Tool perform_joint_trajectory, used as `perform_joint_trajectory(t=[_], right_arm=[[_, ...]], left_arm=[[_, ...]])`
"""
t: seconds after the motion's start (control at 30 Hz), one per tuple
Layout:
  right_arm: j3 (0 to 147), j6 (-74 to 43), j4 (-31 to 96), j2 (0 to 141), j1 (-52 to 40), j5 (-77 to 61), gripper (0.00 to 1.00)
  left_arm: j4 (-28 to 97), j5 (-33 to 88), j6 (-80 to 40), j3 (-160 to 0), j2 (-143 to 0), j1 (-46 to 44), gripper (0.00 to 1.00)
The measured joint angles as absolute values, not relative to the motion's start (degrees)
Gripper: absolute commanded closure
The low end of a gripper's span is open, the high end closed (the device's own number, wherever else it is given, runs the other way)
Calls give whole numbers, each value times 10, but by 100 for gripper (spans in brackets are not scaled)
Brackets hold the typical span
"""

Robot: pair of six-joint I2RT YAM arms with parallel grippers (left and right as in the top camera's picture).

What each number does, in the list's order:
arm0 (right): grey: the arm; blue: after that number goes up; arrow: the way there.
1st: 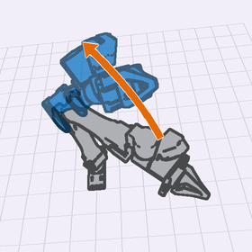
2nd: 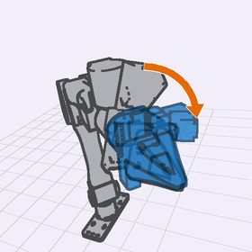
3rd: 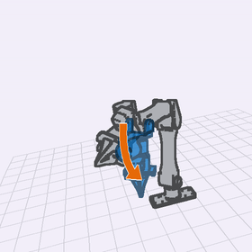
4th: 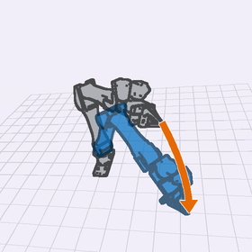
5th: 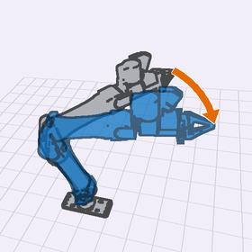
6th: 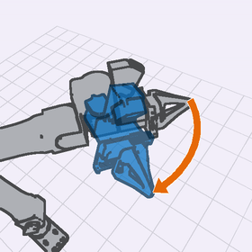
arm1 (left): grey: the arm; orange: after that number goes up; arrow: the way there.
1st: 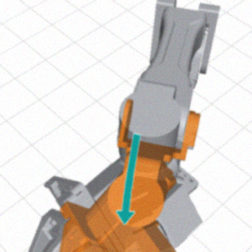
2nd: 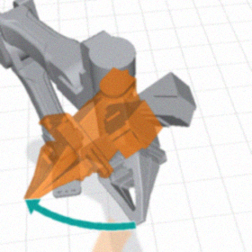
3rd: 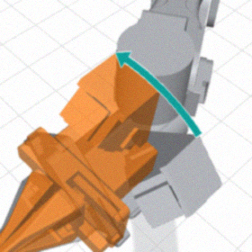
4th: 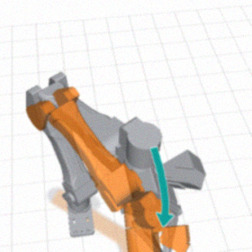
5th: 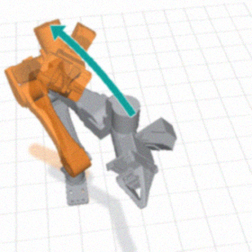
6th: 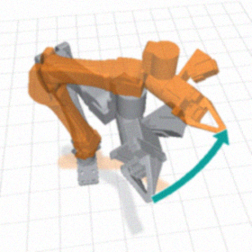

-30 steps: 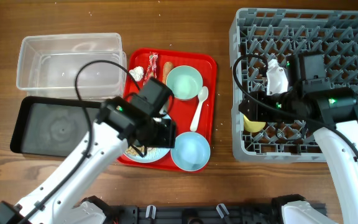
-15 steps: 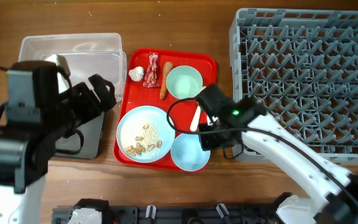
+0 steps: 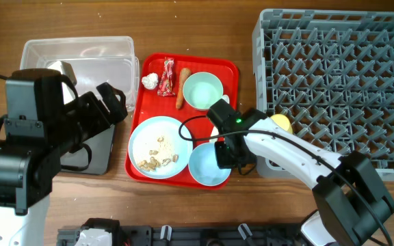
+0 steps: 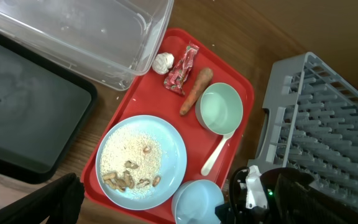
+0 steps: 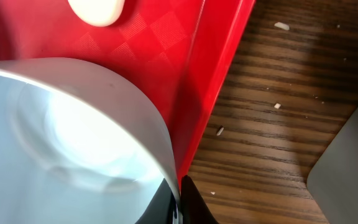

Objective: Sort waste into correct bins and load items into the dishwasher rack
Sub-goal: 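Grasp the light-blue bowl rim with the right gripper and lift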

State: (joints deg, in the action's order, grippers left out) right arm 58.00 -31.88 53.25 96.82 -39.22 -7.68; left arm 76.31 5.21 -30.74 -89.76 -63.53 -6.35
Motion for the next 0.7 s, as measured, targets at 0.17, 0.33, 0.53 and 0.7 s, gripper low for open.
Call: perform_joint_trajectory(t=[0.17, 0.33, 0.53, 0.7], right_arm=[[582, -308, 536, 965, -392, -77, 96], [592, -300, 539, 901, -392, -40, 96], [597, -308, 537, 743, -373, 57, 95], [602, -312, 555, 630, -284, 166, 96]], left_arm=[[763, 52, -307, -898, -635, -63, 0], [763, 52, -307, -898, -635, -63, 0], [763, 52, -307, -898, -635, -63, 0], [763, 52, -307, -898, -635, -63, 0]])
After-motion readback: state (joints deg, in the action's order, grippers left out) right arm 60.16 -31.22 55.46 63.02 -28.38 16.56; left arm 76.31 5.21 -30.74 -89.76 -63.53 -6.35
